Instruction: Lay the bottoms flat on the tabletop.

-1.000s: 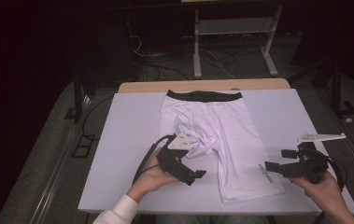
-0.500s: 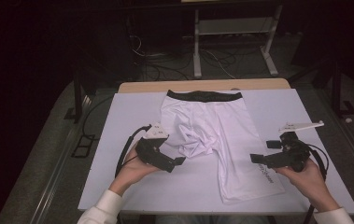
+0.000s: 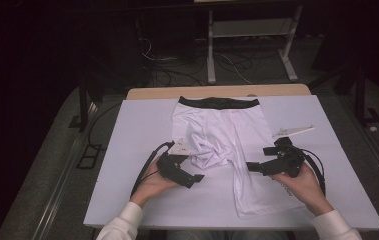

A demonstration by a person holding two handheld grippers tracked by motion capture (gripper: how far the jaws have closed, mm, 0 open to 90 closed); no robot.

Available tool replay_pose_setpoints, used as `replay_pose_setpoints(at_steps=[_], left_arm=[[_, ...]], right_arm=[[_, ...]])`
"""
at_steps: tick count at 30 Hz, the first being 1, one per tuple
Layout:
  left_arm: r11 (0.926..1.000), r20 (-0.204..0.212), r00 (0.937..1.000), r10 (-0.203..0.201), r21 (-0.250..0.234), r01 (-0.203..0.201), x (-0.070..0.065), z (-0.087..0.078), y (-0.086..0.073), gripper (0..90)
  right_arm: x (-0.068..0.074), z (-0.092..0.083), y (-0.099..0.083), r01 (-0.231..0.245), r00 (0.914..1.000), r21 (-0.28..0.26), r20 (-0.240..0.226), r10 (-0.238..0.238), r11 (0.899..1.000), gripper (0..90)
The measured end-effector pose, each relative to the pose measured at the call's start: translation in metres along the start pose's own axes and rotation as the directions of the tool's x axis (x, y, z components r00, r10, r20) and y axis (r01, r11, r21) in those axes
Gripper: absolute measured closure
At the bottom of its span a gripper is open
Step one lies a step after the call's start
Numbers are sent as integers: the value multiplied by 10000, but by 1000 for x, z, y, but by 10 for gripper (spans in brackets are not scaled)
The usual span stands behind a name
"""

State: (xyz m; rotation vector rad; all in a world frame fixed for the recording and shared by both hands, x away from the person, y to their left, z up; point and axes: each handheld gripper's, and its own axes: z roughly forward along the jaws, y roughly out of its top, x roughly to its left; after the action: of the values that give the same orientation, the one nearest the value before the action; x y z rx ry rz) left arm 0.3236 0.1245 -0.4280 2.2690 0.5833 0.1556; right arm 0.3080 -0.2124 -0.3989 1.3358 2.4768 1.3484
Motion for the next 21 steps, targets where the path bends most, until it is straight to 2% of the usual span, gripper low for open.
replay_pose_setpoints(at_steps=[4,8,9,11,12,13,14,17,19,20,21], left_arm=[[9995,-28,9998,185,260,-184,-2,13,1,149],[9966,-331,9982,501,666,-478,-2,25,3,251],[9939,-397,9965,731,858,-695,-2,29,3,283],[9856,-896,9901,1077,1400,-945,-3,36,4,364],[9874,-818,9917,992,1317,-879,-2,37,4,386],[9884,-939,9905,1007,1236,-888,0,38,6,429],[9888,-870,9913,989,1208,-880,1,40,7,484],[9880,-720,9919,1050,1214,-958,3,43,11,599],[9865,-926,9895,1112,1311,-986,3,45,15,697],[9859,-1216,9860,1142,1361,-974,3,47,16,751],[9868,-1308,9859,1047,1368,-867,3,48,17,812]], right_arm=[[2,11,4,90,9998,-21,-170,-90,10000,24],[4,20,9,160,9994,-78,-309,-162,9998,26],[5,23,10,130,9993,-95,-343,-133,9999,25],[6,26,11,162,9989,-141,-426,-168,9998,26],[7,27,12,154,9989,-179,-445,-162,9997,26],[7,28,12,148,9988,-180,-467,-156,9997,26],[7,30,12,123,9986,-184,-519,-132,9998,26],[7,35,12,45,9984,-187,-559,-56,9998,27],[8,37,12,2,9984,-179,-561,-12,9998,27],[7,38,12,23,9984,-196,-566,-34,9998,26],[8,39,11,-22,9984,-144,-569,14,9999,27]])
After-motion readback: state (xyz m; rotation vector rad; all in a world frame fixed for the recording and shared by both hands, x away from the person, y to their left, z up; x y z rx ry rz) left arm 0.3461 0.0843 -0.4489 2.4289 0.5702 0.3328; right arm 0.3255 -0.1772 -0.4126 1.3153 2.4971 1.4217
